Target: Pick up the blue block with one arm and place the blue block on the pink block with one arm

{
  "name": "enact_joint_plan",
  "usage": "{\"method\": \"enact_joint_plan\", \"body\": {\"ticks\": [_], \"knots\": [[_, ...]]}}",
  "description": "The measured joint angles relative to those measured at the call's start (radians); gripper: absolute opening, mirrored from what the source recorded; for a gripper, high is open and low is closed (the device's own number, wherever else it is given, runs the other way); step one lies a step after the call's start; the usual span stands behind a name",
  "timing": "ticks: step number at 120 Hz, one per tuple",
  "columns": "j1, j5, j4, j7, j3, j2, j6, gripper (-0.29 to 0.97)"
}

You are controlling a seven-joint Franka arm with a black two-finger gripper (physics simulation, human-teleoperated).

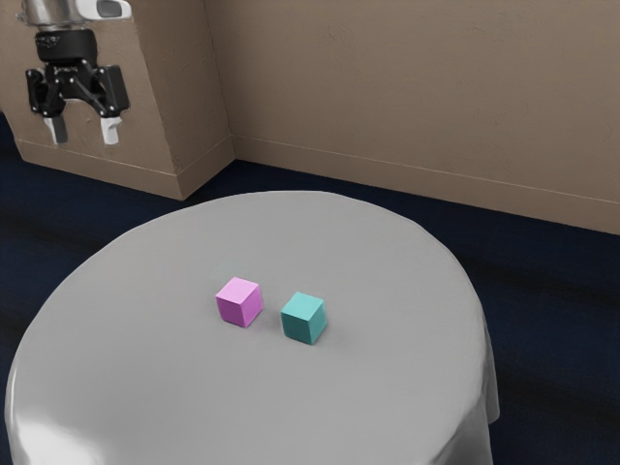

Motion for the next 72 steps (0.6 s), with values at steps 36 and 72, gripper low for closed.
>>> {"method": "enact_joint_plan", "body": {"ticks": [36, 72], "knots": [[-0.109, 0.003, -0.014, -0.038, -0.054, 0.283, 0.396, 0.68], [-0.127, 0.118, -0.151, -0.156, -0.189, 0.433, 0.751, 0.68]]}}
